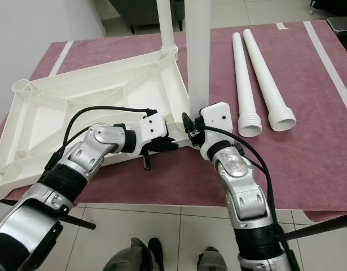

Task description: Building children table

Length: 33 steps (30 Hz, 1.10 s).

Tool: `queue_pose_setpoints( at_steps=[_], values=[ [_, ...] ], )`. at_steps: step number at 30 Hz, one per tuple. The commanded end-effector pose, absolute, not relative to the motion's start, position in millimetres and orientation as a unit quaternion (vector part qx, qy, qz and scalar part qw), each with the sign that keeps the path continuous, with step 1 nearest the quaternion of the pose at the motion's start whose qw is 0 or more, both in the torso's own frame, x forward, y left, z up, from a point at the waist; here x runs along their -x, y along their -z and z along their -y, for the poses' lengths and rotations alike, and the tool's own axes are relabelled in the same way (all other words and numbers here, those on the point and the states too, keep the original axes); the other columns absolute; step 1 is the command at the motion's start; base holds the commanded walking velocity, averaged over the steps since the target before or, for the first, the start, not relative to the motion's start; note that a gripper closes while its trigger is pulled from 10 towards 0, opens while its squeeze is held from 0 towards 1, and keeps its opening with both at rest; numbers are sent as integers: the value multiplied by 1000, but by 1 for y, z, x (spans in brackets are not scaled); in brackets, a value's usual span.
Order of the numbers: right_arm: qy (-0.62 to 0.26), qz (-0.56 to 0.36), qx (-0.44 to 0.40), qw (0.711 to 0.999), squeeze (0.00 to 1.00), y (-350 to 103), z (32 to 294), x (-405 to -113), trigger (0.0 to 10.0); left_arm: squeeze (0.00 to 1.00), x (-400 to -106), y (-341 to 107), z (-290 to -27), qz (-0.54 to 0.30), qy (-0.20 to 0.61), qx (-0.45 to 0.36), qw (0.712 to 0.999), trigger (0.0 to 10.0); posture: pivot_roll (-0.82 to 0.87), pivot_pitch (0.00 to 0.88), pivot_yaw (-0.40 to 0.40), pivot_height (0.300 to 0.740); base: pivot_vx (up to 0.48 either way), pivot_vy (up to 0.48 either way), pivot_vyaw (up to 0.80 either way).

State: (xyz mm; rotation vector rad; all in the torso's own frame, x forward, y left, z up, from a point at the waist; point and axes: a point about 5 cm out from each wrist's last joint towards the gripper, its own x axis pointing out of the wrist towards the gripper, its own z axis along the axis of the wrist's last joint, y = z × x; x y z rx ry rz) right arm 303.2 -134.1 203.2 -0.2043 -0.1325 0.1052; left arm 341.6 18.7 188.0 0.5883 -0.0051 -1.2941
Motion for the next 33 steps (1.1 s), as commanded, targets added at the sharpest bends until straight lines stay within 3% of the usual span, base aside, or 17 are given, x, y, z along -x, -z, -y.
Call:
queue_pose_setpoints(
  at_steps=[1,4,5,6,7,8,9,10,11,12,13,14,21,23,27,33],
  values=[
    [7,-53,113,992,0,-158,145,-305,0,0,-341,-226,-3,89,583,-283,756,10000,-60,183,193,740,0,0,0],
    [25,-34,96,995,0,-163,138,-306,0,0,-341,-227,3,91,582,-281,758,10000,-63,184,195,740,0,0,0],
    [17,-12,86,996,0,-170,135,-305,4902,0,-340,-227,2,94,586,-281,754,10000,-63,184,195,740,0,0,0],
    [17,-12,86,996,0,-170,135,-305,4902,0,-340,-227,2,94,586,-281,754,10000,-63,184,195,740,0,0,0],
    [9,3,79,997,0,-175,134,-305,8314,0,-339,-227,1,95,589,-282,752,10000,-63,184,195,740,0,0,0],
    [9,3,79,997,0,-175,134,-305,8314,0,-339,-227,1,95,589,-282,752,10000,-63,184,195,740,0,0,0],
    [-1,26,74,997,153,-182,133,-305,10000,0,-338,-227,-2,97,590,-283,750,10000,-63,184,195,740,0,0,0],
    [-1,26,74,997,153,-182,133,-305,10000,0,-338,-227,-2,97,590,-283,750,10000,-63,184,195,740,0,0,0],
    [-26,49,68,996,1000,-189,131,-305,10000,0,-337,-227,-5,100,591,-284,749,10000,-61,184,195,740,0,0,0],
    [-60,79,59,993,1000,-199,128,-303,10000,0,-336,-227,-9,103,592,-284,747,10000,-61,184,195,740,0,0,0],
    [-92,102,57,989,71,-209,127,-301,10000,0,-335,-228,-13,107,595,-285,744,10000,-61,184,195,740,0,0,0],
    [-120,121,56,984,0,-217,126,-299,10000,0,-333,-228,-16,110,600,-286,739,10000,-56,184,191,740,0,0,0],
    [-239,156,84,955,0,-242,134,-286,10000,0,-322,-225,-40,110,621,-301,715,10000,-55,184,187,740,0,0,0],
    [-239,156,84,955,0,-242,134,-286,10000,0,-322,-225,-40,110,621,-301,715,10000,-55,184,187,740,0,0,0],
    [-362,122,124,916,0,-241,137,-271,10000,0,-308,-220,-64,91,658,-319,676,10000,-50,182,181,740,0,0,0],
    [-456,85,144,874,0,-228,131,-256,10000,0,-310,-219,-83,73,653,-332,677,10000,-44,176,173,740,0,0,0]
  ],
)
